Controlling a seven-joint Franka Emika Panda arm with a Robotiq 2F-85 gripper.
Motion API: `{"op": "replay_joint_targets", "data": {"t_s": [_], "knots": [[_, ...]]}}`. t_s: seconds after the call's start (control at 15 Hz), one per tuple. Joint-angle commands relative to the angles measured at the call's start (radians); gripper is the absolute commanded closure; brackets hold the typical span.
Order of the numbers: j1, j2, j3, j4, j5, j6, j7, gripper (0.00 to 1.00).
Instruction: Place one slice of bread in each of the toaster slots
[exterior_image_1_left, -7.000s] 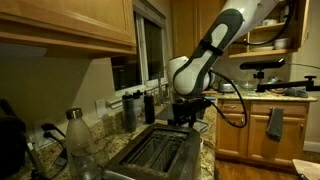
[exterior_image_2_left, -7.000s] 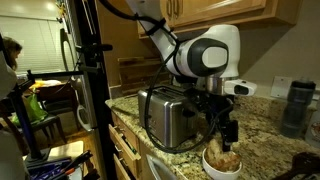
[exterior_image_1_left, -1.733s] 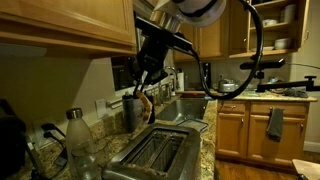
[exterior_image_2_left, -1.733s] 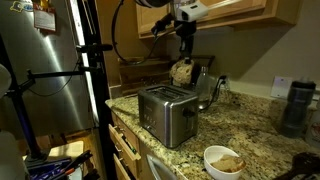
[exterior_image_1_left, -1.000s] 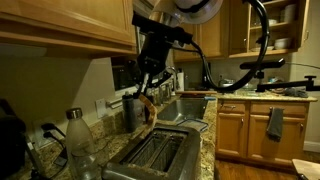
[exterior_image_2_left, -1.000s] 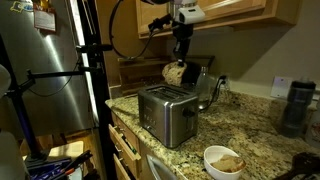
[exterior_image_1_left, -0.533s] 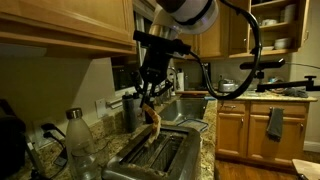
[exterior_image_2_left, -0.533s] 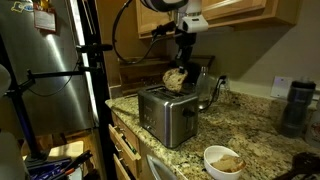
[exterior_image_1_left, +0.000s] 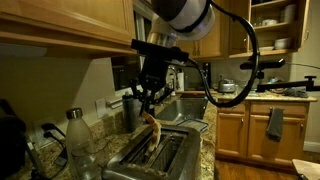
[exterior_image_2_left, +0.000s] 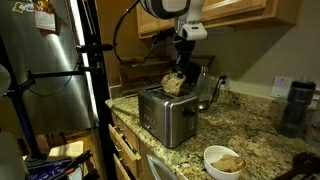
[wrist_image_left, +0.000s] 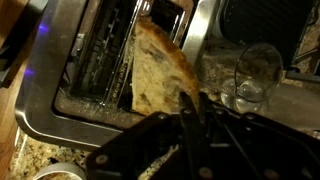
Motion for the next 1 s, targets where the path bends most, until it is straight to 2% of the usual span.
{"op": "replay_joint_targets", "data": {"t_s": [0.0,0.33,0.4,0.53,0.93], "knots": [[0.011,-0.001,-0.004,-0.003,0.027,0.004,0.005,0.93],[0.011,0.006,-0.003,-0.007,0.018,0.022,0.005,0.93],[0.011,0.008,-0.004,-0.005,0.017,0.021,0.005,0.65],[0.011,0.007,-0.004,-0.005,0.018,0.021,-0.001,0.59],[0.008,-0.001,-0.006,-0.010,0.011,0.032,-0.003,0.20]]}}
